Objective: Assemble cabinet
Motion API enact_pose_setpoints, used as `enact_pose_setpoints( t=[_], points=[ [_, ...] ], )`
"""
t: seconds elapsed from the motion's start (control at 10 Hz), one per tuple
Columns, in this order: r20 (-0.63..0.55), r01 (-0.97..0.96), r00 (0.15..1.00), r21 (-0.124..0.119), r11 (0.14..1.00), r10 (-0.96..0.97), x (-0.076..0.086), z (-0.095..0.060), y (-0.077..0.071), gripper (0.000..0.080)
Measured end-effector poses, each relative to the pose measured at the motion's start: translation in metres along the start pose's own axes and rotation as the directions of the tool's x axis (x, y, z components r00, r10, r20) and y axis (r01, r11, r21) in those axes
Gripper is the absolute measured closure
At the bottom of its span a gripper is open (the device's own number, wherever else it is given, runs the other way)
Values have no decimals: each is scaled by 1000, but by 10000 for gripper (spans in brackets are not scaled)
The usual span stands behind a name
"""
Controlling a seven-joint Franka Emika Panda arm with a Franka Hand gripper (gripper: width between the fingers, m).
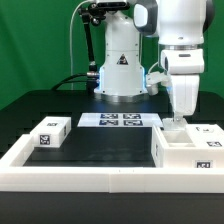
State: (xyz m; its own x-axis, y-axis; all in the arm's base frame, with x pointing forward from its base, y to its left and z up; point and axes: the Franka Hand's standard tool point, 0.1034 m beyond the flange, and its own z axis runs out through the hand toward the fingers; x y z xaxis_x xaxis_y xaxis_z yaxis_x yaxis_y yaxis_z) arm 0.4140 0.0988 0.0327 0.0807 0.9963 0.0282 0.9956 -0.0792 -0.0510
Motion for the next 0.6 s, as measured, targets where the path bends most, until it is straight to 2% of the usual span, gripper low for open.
enact_pose_setpoints(
  t=[0.3,0.5,0.6],
  points=[
    [3,-20,1000,2,1000,20,0,-1,-2,731],
    [13,-24,1000,-8,1000,24,-1,-11,1,731],
    [29,-25,999,3,1000,25,-5,-18,2,731]
  ],
)
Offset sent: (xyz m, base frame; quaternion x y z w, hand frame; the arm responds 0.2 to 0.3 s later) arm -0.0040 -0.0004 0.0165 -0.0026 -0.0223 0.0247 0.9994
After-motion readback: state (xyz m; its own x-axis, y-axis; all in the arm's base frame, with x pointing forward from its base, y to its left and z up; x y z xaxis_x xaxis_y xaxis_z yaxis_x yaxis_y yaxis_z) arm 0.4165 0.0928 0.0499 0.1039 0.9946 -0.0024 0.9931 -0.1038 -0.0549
